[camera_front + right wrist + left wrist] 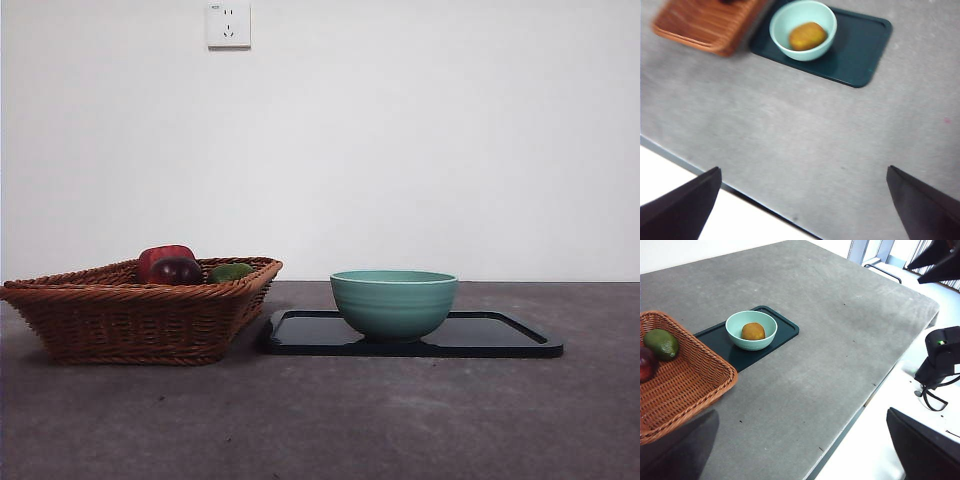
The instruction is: Pick up the wifruite, put it on the bowl, pick up the plate, put it on desk
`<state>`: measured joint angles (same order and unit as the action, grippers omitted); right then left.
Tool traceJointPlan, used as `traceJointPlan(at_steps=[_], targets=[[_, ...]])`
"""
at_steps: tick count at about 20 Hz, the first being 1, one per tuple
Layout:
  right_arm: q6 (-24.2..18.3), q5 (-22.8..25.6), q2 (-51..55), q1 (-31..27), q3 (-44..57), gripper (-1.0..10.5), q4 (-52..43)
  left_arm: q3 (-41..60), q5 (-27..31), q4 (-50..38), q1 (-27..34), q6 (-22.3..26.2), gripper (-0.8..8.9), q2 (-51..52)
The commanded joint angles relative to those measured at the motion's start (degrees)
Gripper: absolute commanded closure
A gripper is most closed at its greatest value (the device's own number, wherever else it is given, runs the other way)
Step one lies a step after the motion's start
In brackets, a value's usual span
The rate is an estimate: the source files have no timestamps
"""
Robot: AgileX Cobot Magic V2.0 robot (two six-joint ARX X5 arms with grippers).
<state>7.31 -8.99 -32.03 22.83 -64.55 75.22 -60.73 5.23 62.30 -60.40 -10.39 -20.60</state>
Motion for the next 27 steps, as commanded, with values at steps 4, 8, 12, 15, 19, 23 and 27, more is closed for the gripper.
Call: traceJointPlan(at_steps=[4,8,12,15,19,23,27], targets=[[3.2,0.0,7.2,0.3,3.1,3.9,-0.6,-0.5,0.2,-2.0,-0.6,0.4,1.59,0.0],[3.7,0.0,8.6,0.3,3.4,3.9,-0.7,-0.5,0.2,-4.0,-0.6,0.5,1.59,0.0],[4.7,0.0,8.6,0.3,3.4,3.9,-0.7,-0.5,0.2,-4.7,-0.6,-0.7,1.59,-0.4],[4.7,0.0,8.6,0.3,3.4,3.9,-1.2,-0.5,0.3,-4.9,-0.6,-2.5,1.59,-1.8],[4.7,0.0,8.6,0.3,3.4,3.9,-3.1,-0.5,0.4,-7.2,-0.6,-4.2,1.59,-6.8],[4.7,0.0,8.6,0.3,3.4,3.9,-3.2,-0.6,0.4,-10.7,-0.6,-5.8,1.59,-15.6],[4.7,0.0,8.6,0.3,3.4,3.9,-3.2,-1.7,0.3,-14.5,-0.5,-7.2,1.59,-27.6]])
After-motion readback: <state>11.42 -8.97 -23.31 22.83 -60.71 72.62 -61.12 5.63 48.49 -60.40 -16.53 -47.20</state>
